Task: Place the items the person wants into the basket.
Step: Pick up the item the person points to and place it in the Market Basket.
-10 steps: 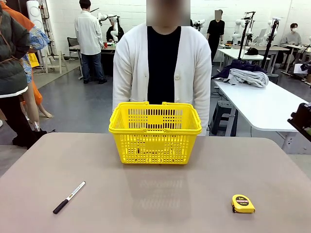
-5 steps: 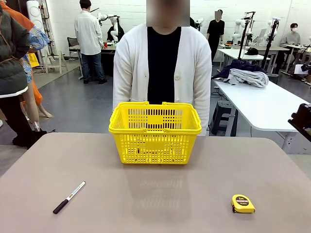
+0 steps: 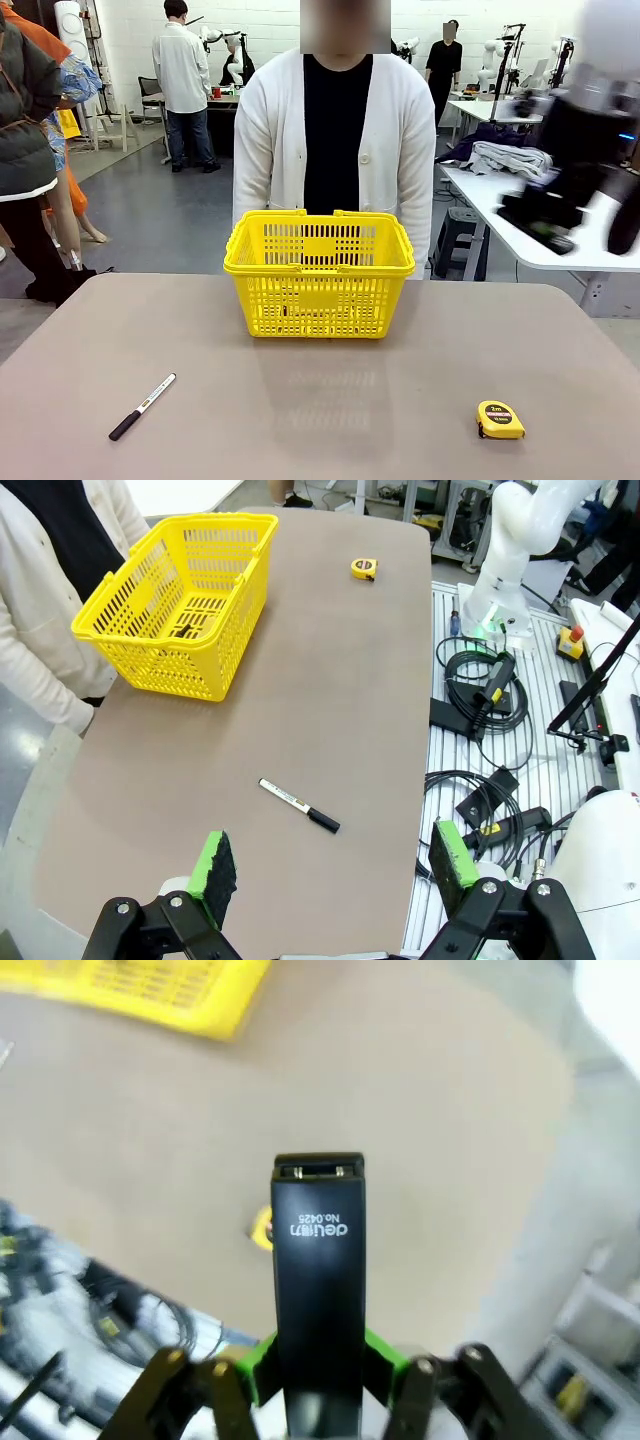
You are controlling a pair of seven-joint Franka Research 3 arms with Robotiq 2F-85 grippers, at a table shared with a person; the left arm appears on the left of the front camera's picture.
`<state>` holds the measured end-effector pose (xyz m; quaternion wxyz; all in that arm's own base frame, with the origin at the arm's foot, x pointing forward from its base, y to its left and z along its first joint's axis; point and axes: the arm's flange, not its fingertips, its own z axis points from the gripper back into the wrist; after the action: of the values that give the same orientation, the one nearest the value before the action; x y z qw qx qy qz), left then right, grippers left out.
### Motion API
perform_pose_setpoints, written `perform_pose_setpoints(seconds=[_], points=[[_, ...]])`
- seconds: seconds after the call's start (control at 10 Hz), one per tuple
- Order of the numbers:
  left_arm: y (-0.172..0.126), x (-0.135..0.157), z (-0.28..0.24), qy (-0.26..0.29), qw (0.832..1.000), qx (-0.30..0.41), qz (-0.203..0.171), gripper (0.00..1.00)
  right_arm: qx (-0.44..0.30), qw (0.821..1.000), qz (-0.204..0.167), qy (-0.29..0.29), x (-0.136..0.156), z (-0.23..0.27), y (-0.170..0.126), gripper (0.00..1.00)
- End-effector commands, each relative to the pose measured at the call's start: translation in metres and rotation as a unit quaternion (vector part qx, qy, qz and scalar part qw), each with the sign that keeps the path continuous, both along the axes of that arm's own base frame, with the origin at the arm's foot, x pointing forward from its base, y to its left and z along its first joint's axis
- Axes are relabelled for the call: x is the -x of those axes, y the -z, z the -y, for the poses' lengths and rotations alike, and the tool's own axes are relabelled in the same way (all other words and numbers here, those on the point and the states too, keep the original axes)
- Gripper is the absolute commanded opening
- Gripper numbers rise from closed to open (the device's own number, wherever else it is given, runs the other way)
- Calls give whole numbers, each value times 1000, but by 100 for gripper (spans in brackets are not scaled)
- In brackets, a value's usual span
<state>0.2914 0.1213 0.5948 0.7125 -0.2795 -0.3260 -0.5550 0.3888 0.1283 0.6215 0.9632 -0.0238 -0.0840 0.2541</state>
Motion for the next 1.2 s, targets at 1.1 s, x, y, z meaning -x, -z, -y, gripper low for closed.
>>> perform_pose_setpoints(seconds=[1.1], points=[[-1,0,-1,7,1000,9,9,100,87,931,-37,-352,-136,-256,26,18]])
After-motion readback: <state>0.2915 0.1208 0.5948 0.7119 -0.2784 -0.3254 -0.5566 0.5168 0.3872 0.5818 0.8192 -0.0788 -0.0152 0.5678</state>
